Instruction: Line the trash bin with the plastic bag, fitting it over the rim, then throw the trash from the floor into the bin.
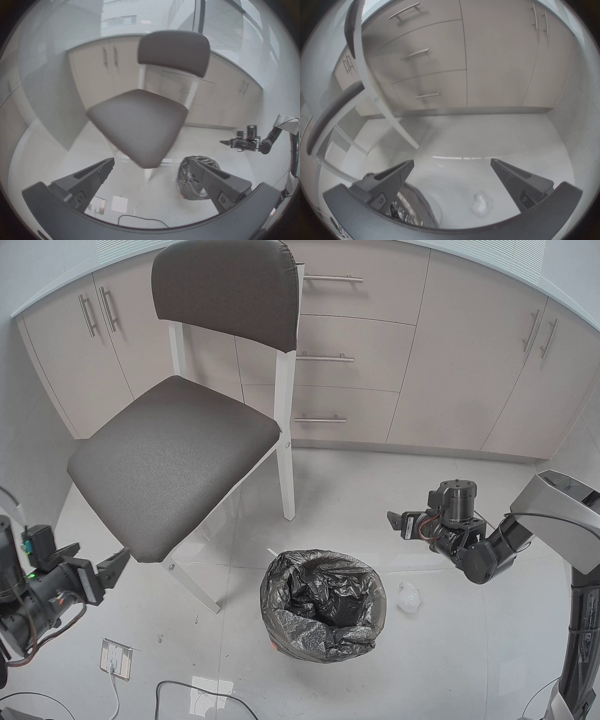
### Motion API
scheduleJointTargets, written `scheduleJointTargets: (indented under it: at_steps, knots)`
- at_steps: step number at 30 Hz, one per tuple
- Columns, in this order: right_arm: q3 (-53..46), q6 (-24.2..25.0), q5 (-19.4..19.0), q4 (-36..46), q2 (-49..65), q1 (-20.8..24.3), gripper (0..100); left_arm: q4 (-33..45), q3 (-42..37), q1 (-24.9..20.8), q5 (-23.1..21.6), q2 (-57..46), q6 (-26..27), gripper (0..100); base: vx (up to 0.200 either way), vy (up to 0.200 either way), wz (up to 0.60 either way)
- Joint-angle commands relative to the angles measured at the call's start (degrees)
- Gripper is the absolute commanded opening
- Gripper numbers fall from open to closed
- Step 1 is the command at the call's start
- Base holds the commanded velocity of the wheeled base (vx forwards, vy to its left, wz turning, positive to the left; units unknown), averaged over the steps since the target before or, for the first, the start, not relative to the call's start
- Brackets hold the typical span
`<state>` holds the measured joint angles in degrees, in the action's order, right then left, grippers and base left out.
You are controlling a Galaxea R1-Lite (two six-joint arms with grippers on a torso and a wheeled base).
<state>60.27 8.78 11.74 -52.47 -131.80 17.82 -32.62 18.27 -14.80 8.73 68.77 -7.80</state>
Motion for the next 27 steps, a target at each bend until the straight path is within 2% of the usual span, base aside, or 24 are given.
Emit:
scheduleJointTargets:
  at_steps: [1, 2, 3, 5, 8, 9, 10, 12, 15, 17, 18, 19, 23, 27]
  knots:
    - [14.88, -4.12, 1.09, 3.86, -1.88, -4.99, 100, 21.64, -5.71, 14.18, 0.50, -33.26, 2.62, 100, 0.000, 0.000, 0.00]
    - [15.40, -4.21, 1.18, 4.04, -2.14, -4.99, 100, 22.25, -5.79, 14.27, 0.50, -33.79, 2.53, 100, 0.000, 0.000, 0.00]
    - [22.43, -4.82, 2.06, 7.29, -6.45, -4.99, 100, 29.02, -6.50, 14.27, 0.50, -39.41, 1.83, 100, 0.000, 0.000, 0.00]
    - [31.66, -4.73, 2.94, 11.69, -11.46, -4.99, 100, 33.59, -7.02, 14.18, 0.50, -44.33, 1.12, 100, 0.000, 0.000, 0.00]
    - [49.94, -4.82, 5.49, 18.89, -21.21, -5.52, 100, 35.96, -8.34, 14.27, 1.03, -49.87, 0.95, 100, 0.000, 0.000, 0.00]
    - [51.00, -4.82, 5.66, 19.25, -21.74, -5.52, 100, 35.87, -8.43, 14.27, 1.03, -50.05, 0.95, 100, 0.000, 0.000, 0.00]
    - [54.32, -4.82, 7.24, 23.11, -26.31, -5.78, 100, 35.70, -9.31, 14.36, 1.03, -51.72, 0.77, 100, 0.000, 0.000, 0.00]
    - [54.32, -4.73, 9.88, 32.08, -34.40, -6.66, 100, 35.52, -10.80, 14.36, 1.12, -52.95, -0.90, 100, 0.000, 0.000, 0.00]
    - [54.32, -4.47, 10.58, 42.62, -43.89, -7.54, 100, 33.76, -12.56, 14.45, 1.12, -53.12, -3.54, 100, 0.000, 0.000, 0.00]
    - [54.32, -4.38, 10.32, 49.04, -45.81, -7.80, 100, 31.22, -14.67, 14.54, 1.12, -53.21, -5.29, 100, 0.000, 0.000, 0.00]
    - [54.32, -4.38, 10.32, 49.04, -45.81, -7.80, 100, 31.22, -14.67, 14.54, 1.12, -53.21, -5.29, 100, 0.000, 0.000, 0.00]
    - [54.32, -2.89, 9.88, 53.52, -45.81, -7.80, 100, 28.84, -16.34, 15.06, 1.12, -53.12, -5.47, 100, 0.000, 0.000, 0.00]
    - [54.32, -0.52, 7.16, 53.87, -45.81, -7.98, 100, 28.23, -17.22, 15.15, 1.03, -52.95, -5.91, 100, 0.000, 0.000, 0.00]
    - [54.32, -0.25, 6.72, 53.87, -45.81, -8.51, 100, 28.58, -18.27, 14.89, 1.03, -53.30, -6.08, 100, 0.000, 0.000, 0.00]
